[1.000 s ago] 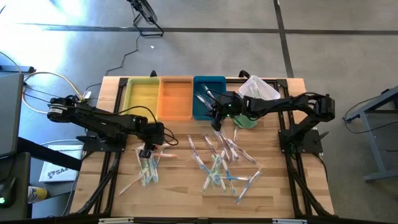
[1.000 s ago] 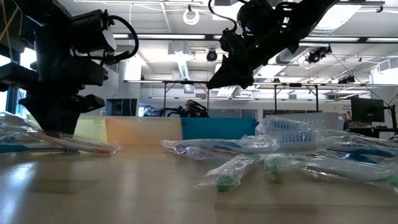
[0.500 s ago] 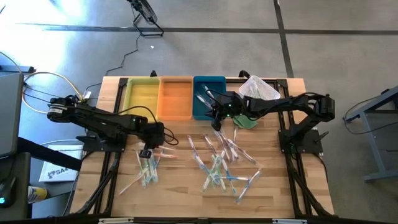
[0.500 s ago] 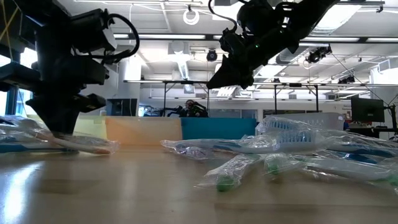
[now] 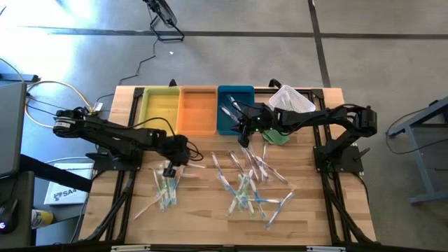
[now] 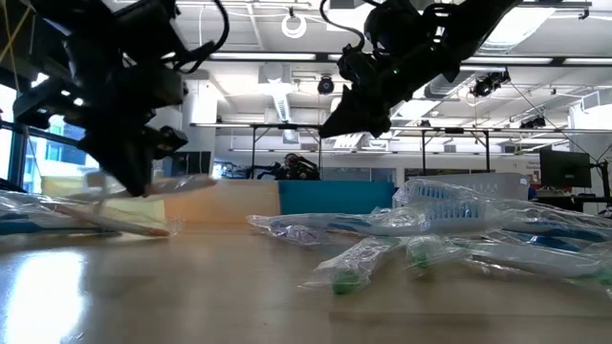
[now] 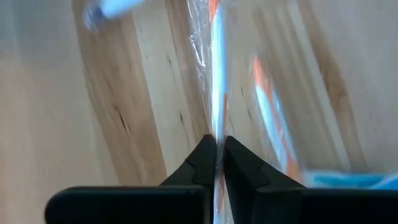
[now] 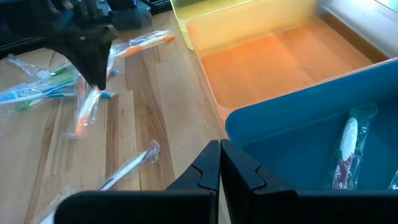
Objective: Pick & Place Toothbrushes
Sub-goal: Put the yellow toothbrush into the yellow bin
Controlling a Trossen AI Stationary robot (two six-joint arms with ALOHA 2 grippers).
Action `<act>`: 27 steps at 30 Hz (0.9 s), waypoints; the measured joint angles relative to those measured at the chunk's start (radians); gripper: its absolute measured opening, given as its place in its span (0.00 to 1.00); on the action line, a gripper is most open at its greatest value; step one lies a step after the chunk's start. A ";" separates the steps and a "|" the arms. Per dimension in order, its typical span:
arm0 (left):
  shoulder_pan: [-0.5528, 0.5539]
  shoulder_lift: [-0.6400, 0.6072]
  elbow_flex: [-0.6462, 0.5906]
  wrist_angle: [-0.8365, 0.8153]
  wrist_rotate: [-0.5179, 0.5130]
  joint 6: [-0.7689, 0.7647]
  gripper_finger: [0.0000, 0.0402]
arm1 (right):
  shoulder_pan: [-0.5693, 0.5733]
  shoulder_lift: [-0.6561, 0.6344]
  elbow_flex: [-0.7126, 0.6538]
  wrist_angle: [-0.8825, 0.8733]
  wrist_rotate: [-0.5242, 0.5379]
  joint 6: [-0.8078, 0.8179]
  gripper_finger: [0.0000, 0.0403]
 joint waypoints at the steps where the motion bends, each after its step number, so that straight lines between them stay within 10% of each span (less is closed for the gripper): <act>1: 0.000 0.000 0.013 0.000 -0.003 0.002 0.03 | 0.000 0.000 0.000 -0.002 0.000 0.000 0.01; 27: 0.001 0.000 0.437 -0.129 -0.186 0.103 0.02 | 0.003 0.000 0.000 -0.107 -0.116 0.000 0.01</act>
